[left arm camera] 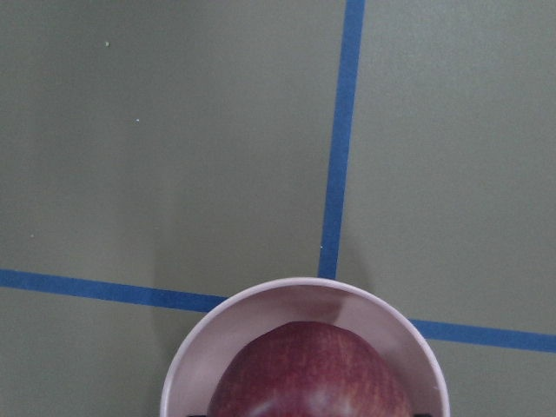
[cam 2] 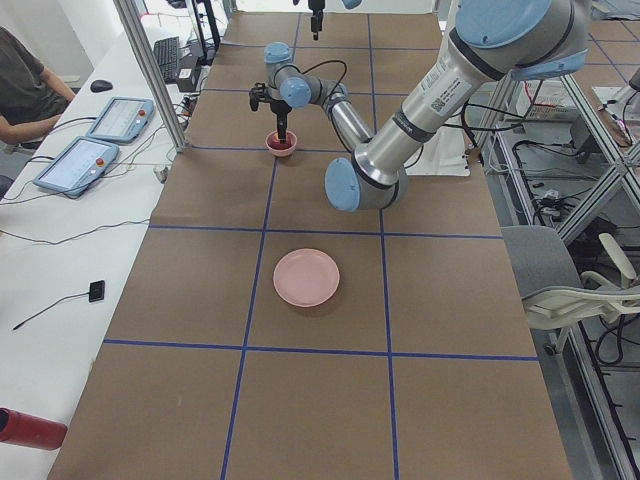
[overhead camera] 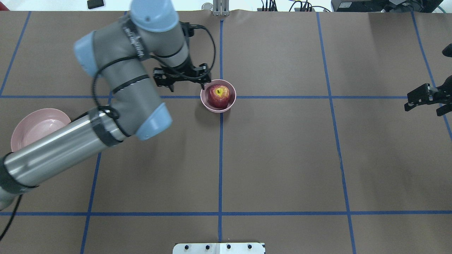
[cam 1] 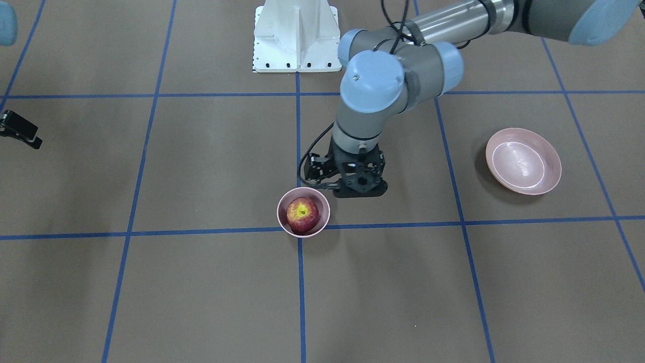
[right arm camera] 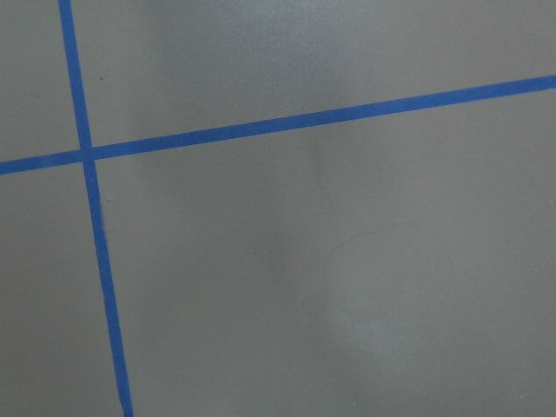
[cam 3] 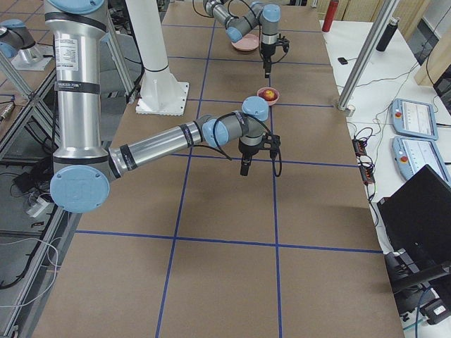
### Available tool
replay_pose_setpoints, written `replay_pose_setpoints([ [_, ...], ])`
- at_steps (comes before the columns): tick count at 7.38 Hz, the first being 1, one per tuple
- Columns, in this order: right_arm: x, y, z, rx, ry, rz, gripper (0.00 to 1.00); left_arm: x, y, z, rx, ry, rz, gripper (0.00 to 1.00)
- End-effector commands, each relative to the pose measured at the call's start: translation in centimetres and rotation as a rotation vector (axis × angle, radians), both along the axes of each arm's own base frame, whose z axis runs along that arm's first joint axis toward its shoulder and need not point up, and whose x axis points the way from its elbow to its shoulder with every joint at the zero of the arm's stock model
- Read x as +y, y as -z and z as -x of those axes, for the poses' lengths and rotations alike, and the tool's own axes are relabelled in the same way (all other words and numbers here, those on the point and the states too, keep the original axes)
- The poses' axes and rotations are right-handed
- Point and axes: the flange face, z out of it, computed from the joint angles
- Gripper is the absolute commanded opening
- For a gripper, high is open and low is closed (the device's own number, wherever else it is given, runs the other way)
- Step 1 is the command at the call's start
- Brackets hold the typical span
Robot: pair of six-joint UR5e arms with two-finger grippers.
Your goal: Move apple from plate to bowl
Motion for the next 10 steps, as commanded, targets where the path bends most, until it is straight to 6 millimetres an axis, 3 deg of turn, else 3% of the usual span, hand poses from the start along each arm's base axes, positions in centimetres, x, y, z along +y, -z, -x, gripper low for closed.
replay_pose_setpoints([
  [1, -0.6, -0.5, -2.5, -0.001, -0.02, -0.022, 1.0, 1.6, -8.1, 12.4, -0.061, -0.046, -0.151, 0.98],
  [3, -0.4, -2.4, -5.4, 0.013, 0.0, -0.061, 1.0, 2.6, -19.3, 26.2, -0.105, -0.178, -0.241, 0.98],
  [5, 0.5, -4.9, -9.4, 0.014, 0.01, -0.087, 1.0, 6.3, -29.3, 35.9, -0.178, -0.194, -0.229, 0.98],
  [6, 1.1, -6.3, -10.5, 0.012, 0.029, -0.097, 1.0, 8.3, -32.8, 39.5, -0.195, -0.168, -0.221, 0.98],
  [7, 1.6, -6.9, -10.5, 0.014, 0.033, -0.09, 1.0, 9.7, -35.0, 41.2, -0.203, -0.135, -0.183, 0.98],
  [8, 2.0, -7.2, -10.6, 0.013, 0.033, -0.085, 1.0, 10.6, -37.0, 41.6, -0.21, -0.137, -0.149, 0.98],
  [10, 2.5, -8.0, -10.7, 0.015, 0.039, -0.074, 1.0, 9.4, -35.3, 41.0, -0.162, -0.06, -0.092, 0.98],
])
